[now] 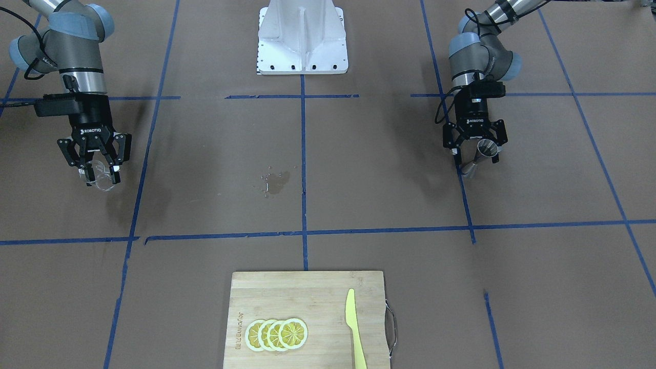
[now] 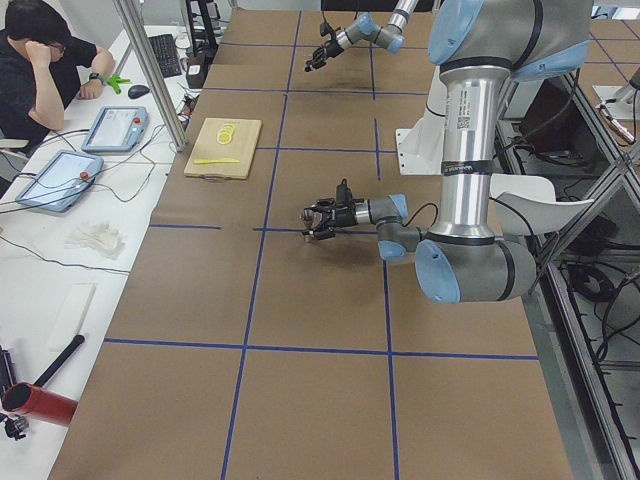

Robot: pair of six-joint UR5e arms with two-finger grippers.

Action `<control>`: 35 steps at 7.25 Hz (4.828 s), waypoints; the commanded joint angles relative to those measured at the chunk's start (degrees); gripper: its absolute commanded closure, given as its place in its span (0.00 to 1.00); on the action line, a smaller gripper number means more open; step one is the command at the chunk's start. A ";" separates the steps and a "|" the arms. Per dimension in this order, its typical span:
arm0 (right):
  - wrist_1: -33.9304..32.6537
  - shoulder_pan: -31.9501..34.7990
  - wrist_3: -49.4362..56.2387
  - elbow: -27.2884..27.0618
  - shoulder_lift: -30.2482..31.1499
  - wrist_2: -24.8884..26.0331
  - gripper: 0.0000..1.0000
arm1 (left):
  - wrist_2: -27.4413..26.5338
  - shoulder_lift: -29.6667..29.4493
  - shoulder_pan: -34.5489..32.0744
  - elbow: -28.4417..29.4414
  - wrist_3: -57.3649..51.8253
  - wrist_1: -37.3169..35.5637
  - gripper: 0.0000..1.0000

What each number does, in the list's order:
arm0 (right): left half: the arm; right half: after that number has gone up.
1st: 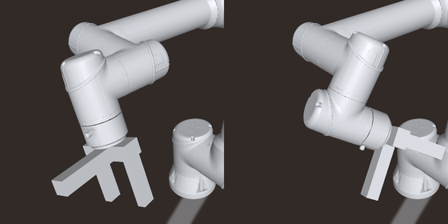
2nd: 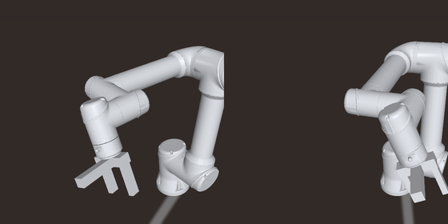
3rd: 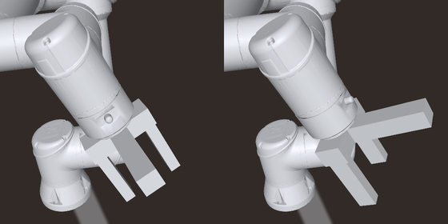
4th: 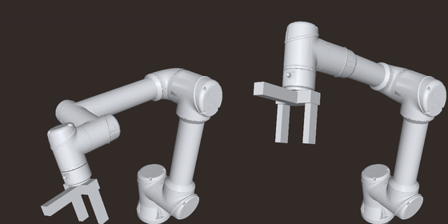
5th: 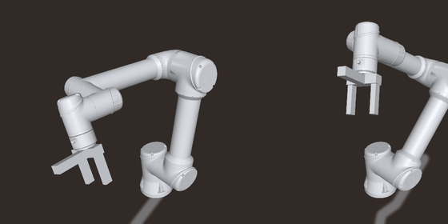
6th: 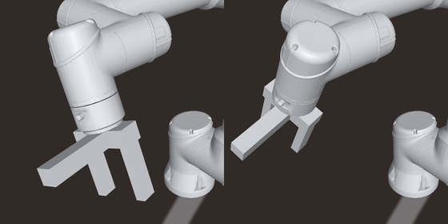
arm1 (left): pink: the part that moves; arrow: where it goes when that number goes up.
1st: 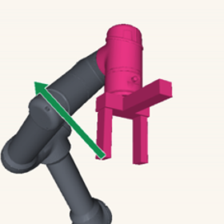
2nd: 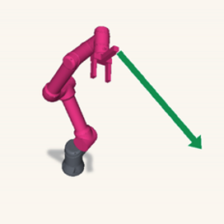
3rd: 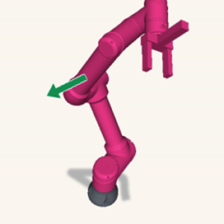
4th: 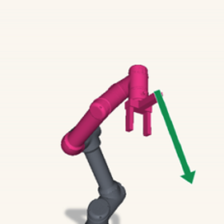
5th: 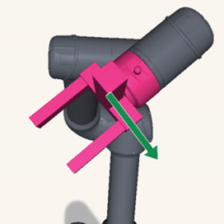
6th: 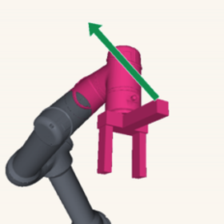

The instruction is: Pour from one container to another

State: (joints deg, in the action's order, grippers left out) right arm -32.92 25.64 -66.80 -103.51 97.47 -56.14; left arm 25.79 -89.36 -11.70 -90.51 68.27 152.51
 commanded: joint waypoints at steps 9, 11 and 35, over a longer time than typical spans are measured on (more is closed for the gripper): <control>0.05 -4.71 -4.37 4.01 0.01 8.58 1.00 | 37.98 17.20 -3.13 -19.44 -3.93 -0.72 0.00; -0.04 -8.31 -5.97 4.37 0.01 11.31 1.00 | 41.52 17.29 -5.26 -23.04 -7.01 -4.23 0.00; 0.05 -13.50 -5.88 3.15 4.74 13.87 0.00 | 52.57 17.29 -11.24 -27.79 -10.44 -8.54 0.00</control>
State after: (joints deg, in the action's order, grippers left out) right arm -32.87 13.08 -72.16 -99.26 100.40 -42.19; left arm 75.84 -72.07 -22.88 -118.08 57.83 144.40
